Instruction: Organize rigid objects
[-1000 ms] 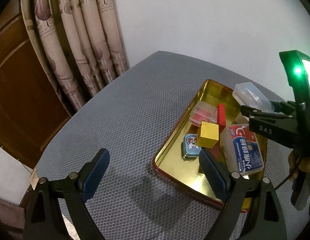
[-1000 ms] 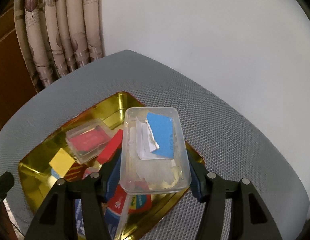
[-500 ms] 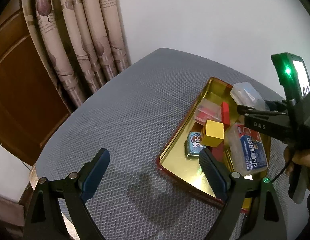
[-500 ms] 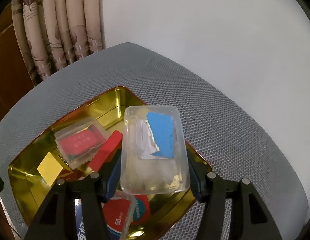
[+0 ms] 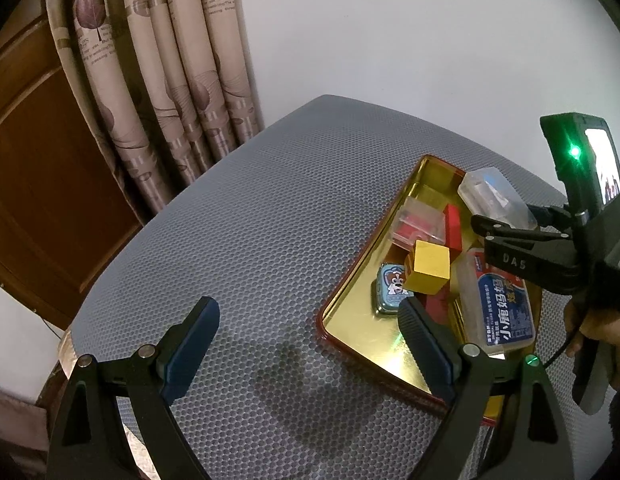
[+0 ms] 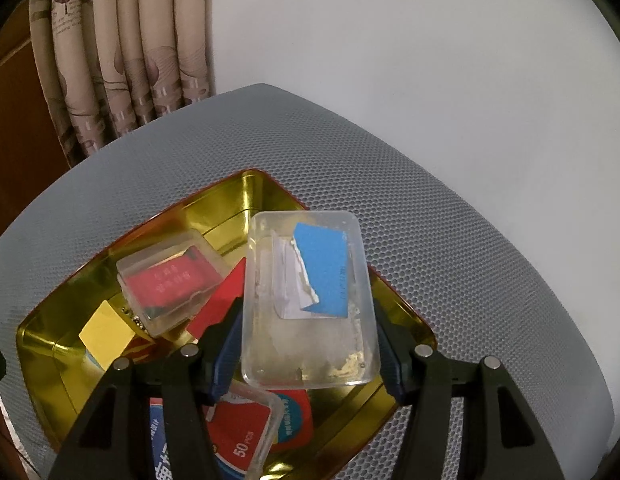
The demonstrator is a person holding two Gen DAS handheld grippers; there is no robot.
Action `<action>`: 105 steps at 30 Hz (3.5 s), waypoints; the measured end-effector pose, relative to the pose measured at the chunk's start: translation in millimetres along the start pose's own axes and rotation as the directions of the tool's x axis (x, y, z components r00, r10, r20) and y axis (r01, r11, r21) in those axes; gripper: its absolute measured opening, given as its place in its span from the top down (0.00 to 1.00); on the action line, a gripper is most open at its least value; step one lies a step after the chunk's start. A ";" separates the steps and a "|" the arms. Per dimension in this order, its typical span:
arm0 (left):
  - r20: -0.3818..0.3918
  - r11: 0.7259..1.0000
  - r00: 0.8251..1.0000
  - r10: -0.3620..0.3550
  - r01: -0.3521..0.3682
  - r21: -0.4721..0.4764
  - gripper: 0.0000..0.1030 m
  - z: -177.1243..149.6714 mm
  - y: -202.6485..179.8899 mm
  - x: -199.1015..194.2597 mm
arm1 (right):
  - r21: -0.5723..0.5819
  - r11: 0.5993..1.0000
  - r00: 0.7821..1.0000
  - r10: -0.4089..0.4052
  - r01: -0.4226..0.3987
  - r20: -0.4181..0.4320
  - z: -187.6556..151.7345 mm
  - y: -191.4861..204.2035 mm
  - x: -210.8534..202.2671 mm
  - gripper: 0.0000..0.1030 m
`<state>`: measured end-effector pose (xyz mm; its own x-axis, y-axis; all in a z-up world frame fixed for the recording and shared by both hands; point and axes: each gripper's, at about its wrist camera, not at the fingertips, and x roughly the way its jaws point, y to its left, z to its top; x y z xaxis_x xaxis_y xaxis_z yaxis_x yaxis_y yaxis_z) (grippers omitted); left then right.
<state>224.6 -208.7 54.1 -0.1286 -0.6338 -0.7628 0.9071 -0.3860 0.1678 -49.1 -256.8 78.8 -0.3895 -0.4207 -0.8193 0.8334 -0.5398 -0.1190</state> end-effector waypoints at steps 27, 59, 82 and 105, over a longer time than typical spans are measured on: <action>0.000 1.000 1.000 -0.007 0.007 0.012 0.14 2.8 0.9 1.4 | 0.091 0.996 1.000 -0.016 0.014 0.023 7.2 -11.6 -13.5 0.36; 0.040 0.996 0.999 -0.027 0.024 0.089 0.14 -1.7 -33.9 -15.2 | 0.256 0.967 0.998 -0.012 -0.004 0.064 -81.8 -2.9 -132.0 0.35; 0.029 0.990 0.998 -0.059 0.055 0.132 0.14 -7.7 -49.1 -14.1 | 0.209 0.978 1.000 -0.023 0.018 0.020 -110.4 6.0 -136.3 0.26; 0.032 0.992 0.998 -0.061 0.057 0.111 0.14 -7.2 -49.4 -15.0 | 0.183 0.983 1.000 -0.013 0.012 0.004 -112.2 8.0 -129.8 0.25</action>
<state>184.6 -175.3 52.8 -0.1963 -0.6304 -0.7510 0.8482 -0.4934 0.1924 52.1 -124.7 121.3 -0.4015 -0.4171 -0.8154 0.7430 -0.6688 -0.0238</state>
